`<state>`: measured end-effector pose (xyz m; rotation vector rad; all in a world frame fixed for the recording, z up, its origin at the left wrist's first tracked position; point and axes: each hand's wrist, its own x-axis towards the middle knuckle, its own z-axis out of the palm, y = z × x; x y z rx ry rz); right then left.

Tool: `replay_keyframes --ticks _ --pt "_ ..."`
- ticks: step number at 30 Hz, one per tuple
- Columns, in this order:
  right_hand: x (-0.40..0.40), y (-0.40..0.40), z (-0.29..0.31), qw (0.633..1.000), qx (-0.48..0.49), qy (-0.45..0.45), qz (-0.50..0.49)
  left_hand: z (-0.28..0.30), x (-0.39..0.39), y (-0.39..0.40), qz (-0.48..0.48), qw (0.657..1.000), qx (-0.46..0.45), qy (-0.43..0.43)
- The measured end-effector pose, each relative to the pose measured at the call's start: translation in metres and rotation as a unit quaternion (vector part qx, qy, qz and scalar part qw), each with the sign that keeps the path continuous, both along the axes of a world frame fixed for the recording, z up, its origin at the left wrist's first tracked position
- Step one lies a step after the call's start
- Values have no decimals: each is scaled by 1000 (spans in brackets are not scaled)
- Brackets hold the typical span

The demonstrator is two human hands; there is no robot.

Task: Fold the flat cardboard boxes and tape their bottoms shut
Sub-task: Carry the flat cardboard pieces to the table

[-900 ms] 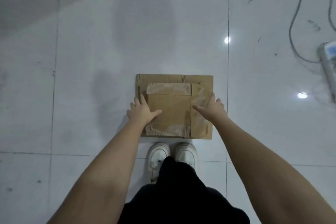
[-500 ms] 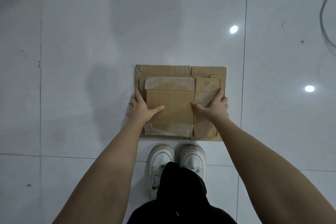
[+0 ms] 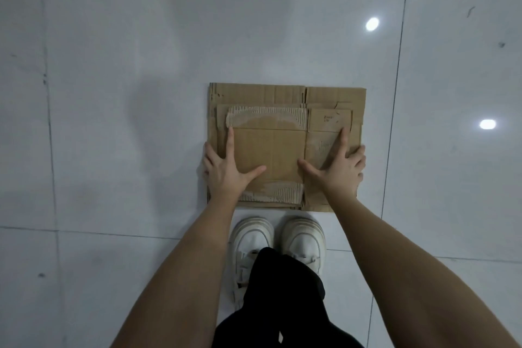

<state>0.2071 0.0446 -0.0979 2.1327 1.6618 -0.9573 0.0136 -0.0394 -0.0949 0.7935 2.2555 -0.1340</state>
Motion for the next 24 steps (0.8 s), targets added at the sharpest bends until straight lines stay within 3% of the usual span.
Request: replay_keyframes --ticks 11,24 --pt "8 5 32 1000 21 18 -3 27 -1 -3 -12 999 40 18" --pt "3 0 173 993 -4 83 -80 169 -22 7 -49 998 38 2"
